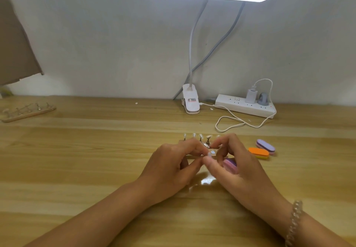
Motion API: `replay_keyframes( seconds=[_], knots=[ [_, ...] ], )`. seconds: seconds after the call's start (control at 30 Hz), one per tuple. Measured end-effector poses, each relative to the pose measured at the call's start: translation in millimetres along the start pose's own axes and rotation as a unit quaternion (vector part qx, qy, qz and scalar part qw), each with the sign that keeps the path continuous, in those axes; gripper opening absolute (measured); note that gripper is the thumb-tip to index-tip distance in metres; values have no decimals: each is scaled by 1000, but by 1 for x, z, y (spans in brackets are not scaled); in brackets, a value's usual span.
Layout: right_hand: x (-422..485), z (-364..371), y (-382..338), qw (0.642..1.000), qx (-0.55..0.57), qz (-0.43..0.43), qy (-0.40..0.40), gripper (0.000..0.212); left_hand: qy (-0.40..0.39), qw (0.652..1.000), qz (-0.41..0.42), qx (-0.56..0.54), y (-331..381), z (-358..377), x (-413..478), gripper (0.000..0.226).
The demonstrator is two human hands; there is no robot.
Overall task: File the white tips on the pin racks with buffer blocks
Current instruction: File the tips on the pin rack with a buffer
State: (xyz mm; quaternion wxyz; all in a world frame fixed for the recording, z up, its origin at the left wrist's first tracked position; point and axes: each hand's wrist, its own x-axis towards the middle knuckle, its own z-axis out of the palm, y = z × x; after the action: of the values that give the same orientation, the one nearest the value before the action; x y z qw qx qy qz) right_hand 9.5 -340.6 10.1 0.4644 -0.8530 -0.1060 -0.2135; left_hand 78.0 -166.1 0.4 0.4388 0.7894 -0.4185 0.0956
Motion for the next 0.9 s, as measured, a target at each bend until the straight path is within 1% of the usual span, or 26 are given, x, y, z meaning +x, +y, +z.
replay_keyframes(
  seconds=[0.03, 0.1, 0.17, 0.2, 0.27, 0.33, 0.37, 0.43, 0.53, 0.6, 0.7, 0.9],
  knots=[
    [-1, 0, -1, 1000, -21, -15, -6, 21, -1, 1000, -5, 0, 1, 0, 0, 10],
    [0, 0, 0, 997, -63, -47, 3, 18, 4, 1000, -10, -3, 1, 0, 0, 9],
    [1, 0, 2, 995, -71, -59, 25, 15, 11, 1000, -7, 4, 3, 0, 0, 12],
    [2, -1, 3, 996, -63, -59, 37, 14, 21, 999, -6, 23, 4, 0, 0, 15],
    [4, -4, 6, 995, -58, -55, 65, 15, 66, 993, -18, 97, 5, 0, 1, 22],
    [7, -10, 10, 992, -62, -41, 99, 14, 109, 979, -57, 165, 3, -2, 1, 28],
    [9, -13, 12, 991, -63, -30, 113, 14, 117, 973, -84, 182, 1, -2, 2, 29],
    [11, -18, 18, 991, -62, -3, 121, 14, 112, 965, -133, 196, -6, -3, 3, 31],
    [12, -19, 23, 991, -60, 21, 115, 14, 83, 963, -166, 196, -13, -3, 3, 30],
    [12, -17, 24, 990, -84, 12, 112, 13, 61, 963, -175, 195, -14, -3, 4, 29],
    [11, -15, 25, 987, -118, -3, 107, 14, 50, 964, -185, 186, -16, -3, 5, 27],
    [11, -18, 28, 987, -127, 1, 95, 14, 36, 963, -188, 190, -17, -3, 5, 24]
  ],
)
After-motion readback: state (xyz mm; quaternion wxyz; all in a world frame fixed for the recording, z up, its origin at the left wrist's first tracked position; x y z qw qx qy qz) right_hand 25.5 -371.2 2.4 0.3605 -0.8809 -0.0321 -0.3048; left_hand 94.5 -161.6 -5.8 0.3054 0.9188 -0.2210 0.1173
